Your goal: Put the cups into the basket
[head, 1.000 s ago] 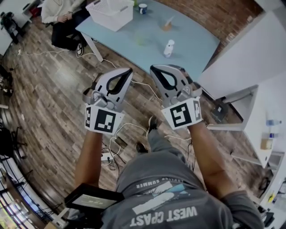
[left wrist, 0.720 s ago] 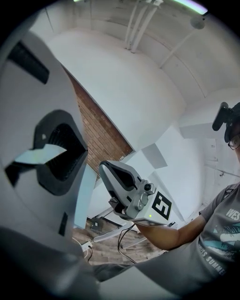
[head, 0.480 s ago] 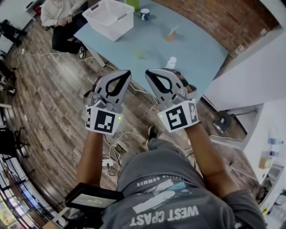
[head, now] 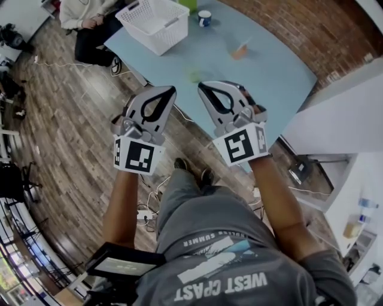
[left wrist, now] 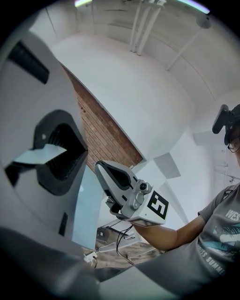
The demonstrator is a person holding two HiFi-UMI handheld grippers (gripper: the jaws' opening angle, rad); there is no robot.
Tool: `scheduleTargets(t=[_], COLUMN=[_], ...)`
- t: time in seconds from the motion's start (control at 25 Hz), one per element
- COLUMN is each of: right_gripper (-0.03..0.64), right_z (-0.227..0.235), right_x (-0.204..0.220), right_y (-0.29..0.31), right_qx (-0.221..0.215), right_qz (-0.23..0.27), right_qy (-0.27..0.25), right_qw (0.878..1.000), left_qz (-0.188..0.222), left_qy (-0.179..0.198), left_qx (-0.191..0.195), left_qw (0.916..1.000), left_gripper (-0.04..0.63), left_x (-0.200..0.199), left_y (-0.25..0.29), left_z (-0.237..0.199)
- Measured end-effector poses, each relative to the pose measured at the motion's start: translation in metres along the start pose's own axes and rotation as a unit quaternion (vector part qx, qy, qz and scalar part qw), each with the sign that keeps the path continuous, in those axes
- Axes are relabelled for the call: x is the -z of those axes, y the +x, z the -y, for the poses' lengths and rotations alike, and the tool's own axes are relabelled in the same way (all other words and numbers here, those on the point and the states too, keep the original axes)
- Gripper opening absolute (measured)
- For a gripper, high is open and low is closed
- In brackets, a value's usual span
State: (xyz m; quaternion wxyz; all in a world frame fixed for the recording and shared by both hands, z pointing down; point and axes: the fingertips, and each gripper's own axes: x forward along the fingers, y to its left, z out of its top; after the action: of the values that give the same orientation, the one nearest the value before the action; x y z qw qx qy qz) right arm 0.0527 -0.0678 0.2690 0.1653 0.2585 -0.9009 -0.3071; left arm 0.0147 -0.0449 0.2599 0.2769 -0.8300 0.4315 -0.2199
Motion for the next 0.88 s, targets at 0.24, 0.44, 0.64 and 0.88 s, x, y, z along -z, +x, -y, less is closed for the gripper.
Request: scheduleTargets(t=[0.24, 0.44, 0.64, 0.88], right_gripper=[0.009, 0.009, 0.009, 0.009], right_z=[0.017, 0.034, 0.044, 0.053], right_x=[0.016, 0.034, 0.05, 0.065], right_y=[0.032, 0.069, 0.106, 0.14], right_qx=[0.004, 0.017, 0.029, 0.041], right_qz=[-0.018, -0.044, -0.077, -0.108], right_qy=[0.003, 0.004, 0.006, 0.011], right_qw=[1.0, 0.999, 0.997, 0.993], left_qz=[0.006, 0.034, 0.05, 0.087], left_qy=[-0.003, -0.02, -0.026, -0.049], left_qx=[0.013, 0.024, 0.037, 0.051], left_qw=[0.9999, 0.999, 0.9977, 0.9936], left_gripper=[0.002, 0.0, 0.0, 0.0], left_x=[0.023, 0.047, 0.077, 0.1], left_y=[0.027, 0.047, 0.062, 0.075], left_z=[-0.026, -0.054, -0.087, -0.108])
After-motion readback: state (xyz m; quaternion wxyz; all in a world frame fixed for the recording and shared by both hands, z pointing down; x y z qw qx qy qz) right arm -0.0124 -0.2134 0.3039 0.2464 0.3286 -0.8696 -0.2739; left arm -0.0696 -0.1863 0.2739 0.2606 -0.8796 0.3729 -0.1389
